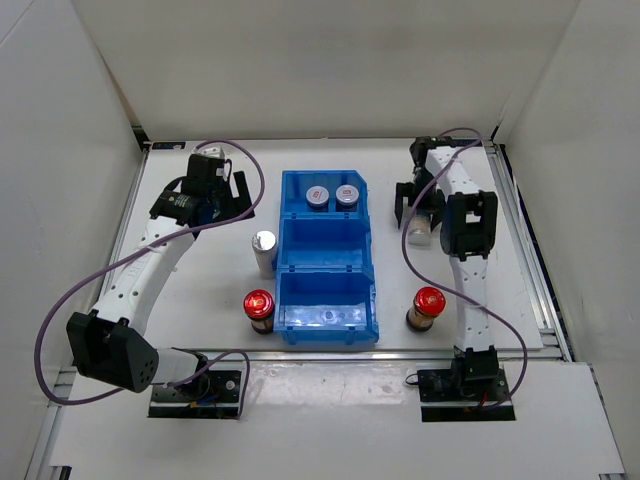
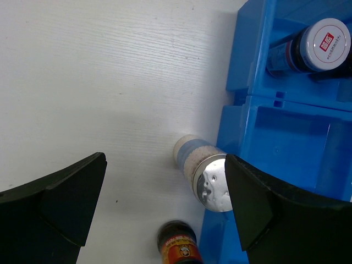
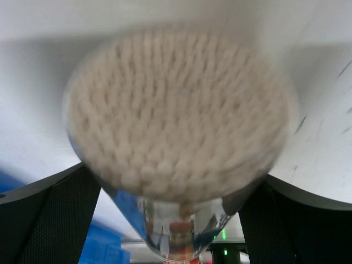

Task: Organize the condiment bottles

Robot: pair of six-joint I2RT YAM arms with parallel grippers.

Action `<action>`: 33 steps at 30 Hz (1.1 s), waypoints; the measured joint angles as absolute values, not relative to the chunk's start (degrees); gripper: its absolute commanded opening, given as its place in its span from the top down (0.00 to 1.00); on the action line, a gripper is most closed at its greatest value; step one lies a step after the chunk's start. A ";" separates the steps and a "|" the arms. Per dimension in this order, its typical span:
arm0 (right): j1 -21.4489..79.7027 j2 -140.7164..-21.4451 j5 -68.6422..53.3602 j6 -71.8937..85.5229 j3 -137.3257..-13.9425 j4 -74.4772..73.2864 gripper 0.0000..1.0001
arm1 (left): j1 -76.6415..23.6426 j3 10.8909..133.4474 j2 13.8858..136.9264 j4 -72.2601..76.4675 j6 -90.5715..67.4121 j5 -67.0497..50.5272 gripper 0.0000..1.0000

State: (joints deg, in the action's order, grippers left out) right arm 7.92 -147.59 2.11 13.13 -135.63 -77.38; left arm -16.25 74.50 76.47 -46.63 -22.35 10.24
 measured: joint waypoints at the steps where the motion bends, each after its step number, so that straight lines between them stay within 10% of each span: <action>1: 8.23 -146.54 2.39 13.19 -133.60 -77.25 0.04 | -16.25 74.50 76.49 -46.61 -22.35 10.17 0.00; 13: 10.41 -132.60 5.26 15.33 -107.66 -74.78 0.07 | -16.25 74.50 76.49 -46.26 -22.35 10.04 0.00; 33: 10.83 -120.07 9.80 16.29 -97.34 -64.62 0.08 | -16.25 74.30 76.47 -46.28 -22.35 10.04 0.00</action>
